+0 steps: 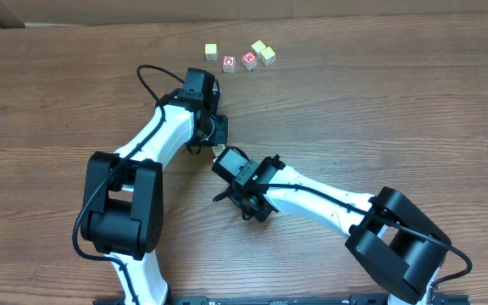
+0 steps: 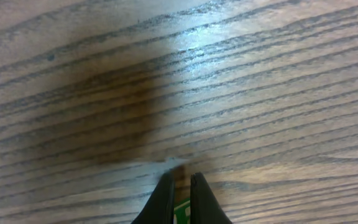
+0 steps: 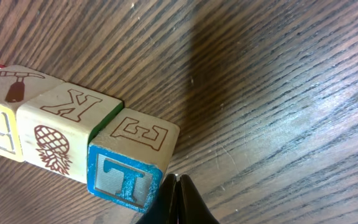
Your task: Flip 5 blocks
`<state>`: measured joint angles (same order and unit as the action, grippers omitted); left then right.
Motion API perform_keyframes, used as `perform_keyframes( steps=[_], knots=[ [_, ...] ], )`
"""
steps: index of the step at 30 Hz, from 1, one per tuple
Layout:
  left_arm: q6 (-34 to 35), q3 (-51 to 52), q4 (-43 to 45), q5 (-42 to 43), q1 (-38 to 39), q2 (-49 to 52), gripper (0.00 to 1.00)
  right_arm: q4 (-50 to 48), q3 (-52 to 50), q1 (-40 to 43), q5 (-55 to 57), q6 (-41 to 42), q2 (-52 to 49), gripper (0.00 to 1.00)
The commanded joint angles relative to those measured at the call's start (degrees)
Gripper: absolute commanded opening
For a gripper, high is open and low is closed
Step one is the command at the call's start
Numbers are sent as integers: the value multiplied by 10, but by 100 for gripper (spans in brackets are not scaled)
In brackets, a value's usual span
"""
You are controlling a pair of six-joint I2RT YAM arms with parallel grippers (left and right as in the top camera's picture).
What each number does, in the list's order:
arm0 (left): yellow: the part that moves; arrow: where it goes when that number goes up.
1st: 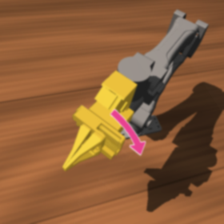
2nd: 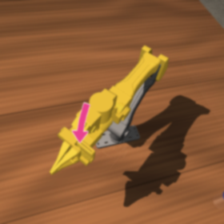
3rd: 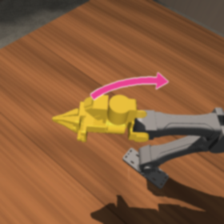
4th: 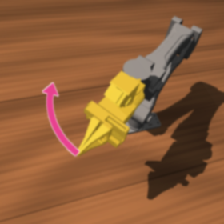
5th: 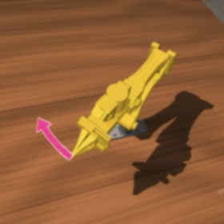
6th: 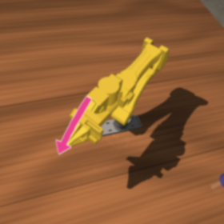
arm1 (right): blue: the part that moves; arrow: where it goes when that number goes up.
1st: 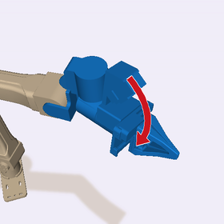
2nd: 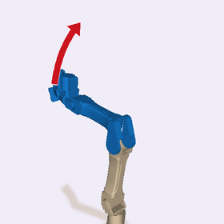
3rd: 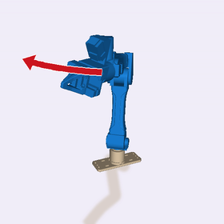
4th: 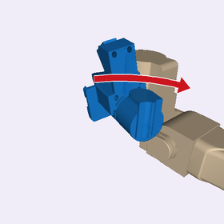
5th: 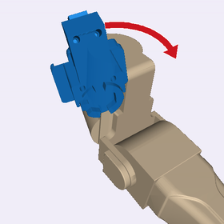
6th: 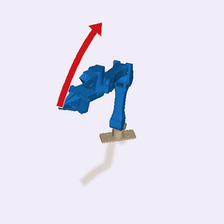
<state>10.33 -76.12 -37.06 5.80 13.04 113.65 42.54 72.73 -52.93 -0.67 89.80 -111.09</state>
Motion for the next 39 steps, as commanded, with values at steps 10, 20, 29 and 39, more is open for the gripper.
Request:
perform_keyframes(
  steps=[10,20,29,39],
  knots=[
    [4,-4,-2,-2,2,5,4,-22,-5,-8,1,5,-18,4],
    [9,-4,0,0,2,5,4,-48,-5,-9,-13,12,-18,4],
    [9,-3,7,0,0,4,4,-28,-5,-14,-20,39,-18,4],
    [82,-151,-99,-24,-25,-7,4,84,29,3,24,-69,24,4]
  ],
)
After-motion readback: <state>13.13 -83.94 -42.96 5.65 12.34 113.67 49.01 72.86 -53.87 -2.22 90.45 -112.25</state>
